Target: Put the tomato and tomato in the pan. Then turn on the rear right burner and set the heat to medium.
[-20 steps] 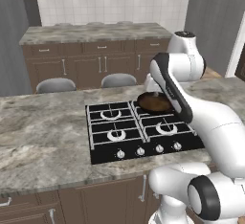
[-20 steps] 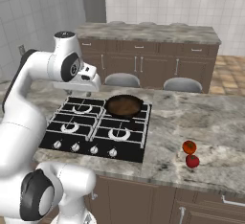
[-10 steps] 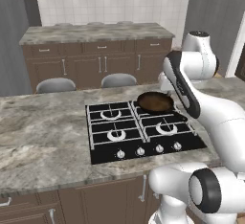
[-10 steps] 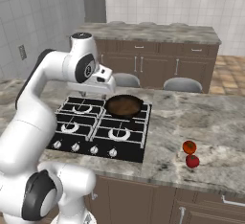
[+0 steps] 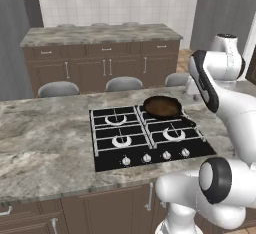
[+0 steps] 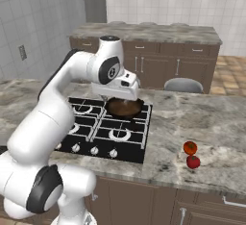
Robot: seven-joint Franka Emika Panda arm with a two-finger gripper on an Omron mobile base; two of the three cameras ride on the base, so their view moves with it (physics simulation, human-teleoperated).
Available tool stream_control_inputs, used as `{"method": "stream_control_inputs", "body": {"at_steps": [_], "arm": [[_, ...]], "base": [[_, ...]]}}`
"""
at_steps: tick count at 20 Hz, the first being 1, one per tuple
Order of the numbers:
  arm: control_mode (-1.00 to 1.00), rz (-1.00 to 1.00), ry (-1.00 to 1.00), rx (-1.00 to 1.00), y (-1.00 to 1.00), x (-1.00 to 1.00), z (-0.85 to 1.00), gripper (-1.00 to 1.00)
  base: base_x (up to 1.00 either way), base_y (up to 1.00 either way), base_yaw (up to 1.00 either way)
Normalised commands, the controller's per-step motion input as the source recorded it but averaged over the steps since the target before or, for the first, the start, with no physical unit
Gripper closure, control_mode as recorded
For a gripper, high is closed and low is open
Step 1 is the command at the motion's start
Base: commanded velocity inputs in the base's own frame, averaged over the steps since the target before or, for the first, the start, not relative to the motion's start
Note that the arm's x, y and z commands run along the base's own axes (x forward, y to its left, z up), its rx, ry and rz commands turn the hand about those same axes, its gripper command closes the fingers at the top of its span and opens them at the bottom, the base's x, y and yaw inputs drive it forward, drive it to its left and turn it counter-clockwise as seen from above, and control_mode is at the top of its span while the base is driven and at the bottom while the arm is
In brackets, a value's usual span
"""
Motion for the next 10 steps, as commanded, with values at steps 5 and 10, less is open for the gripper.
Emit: {"method": "stream_control_inputs", "body": {"at_steps": [5, 10], "arm": [[-1.00, -0.21, 0.13, -0.08, -0.43, 0.08, -0.37, -1.00], [-1.00, -0.05, 0.03, -0.05, -0.54, 0.03, -0.43, -1.00]], "base": [[0.00, 0.00, 0.00], [0.00, 0.00, 0.00]]}}
